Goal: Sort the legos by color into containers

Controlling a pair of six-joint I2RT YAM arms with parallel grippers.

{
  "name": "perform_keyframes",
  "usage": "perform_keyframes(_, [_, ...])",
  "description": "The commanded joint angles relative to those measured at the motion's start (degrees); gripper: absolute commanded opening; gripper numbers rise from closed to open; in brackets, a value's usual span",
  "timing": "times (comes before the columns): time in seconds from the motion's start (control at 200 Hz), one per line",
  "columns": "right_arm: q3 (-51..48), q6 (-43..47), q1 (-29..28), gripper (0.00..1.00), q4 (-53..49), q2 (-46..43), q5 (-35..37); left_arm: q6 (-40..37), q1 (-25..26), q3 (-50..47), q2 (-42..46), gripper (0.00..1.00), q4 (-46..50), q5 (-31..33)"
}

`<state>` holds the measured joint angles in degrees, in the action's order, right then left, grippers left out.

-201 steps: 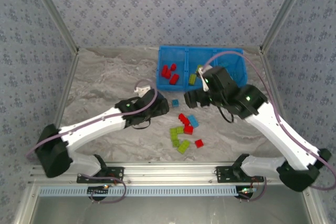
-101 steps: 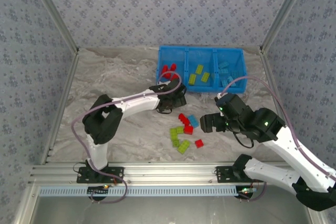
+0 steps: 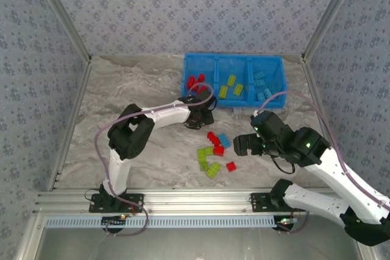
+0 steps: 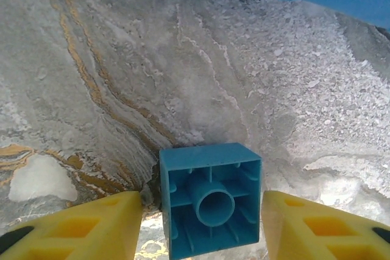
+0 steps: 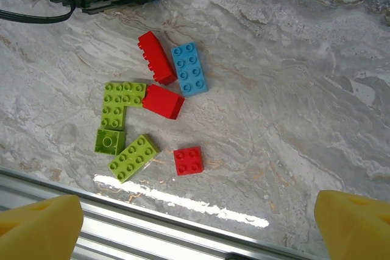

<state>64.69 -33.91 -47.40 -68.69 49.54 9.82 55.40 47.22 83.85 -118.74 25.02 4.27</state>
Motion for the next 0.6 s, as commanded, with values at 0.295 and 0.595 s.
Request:
perform_keyframes(0.295, [2.0,-1.5,-0.4,1.00,-0.3,-0.1,1.5,-2.6,0.2,0.6,2.6,0.26,-1.4,-3.6])
perform_keyframes(0.595, [3.1,-8.8,-0.4,1.00,-2.4,-4.9,14.9,-12.0,8.4,14.3,6.2,0.24,1.1,-2.3])
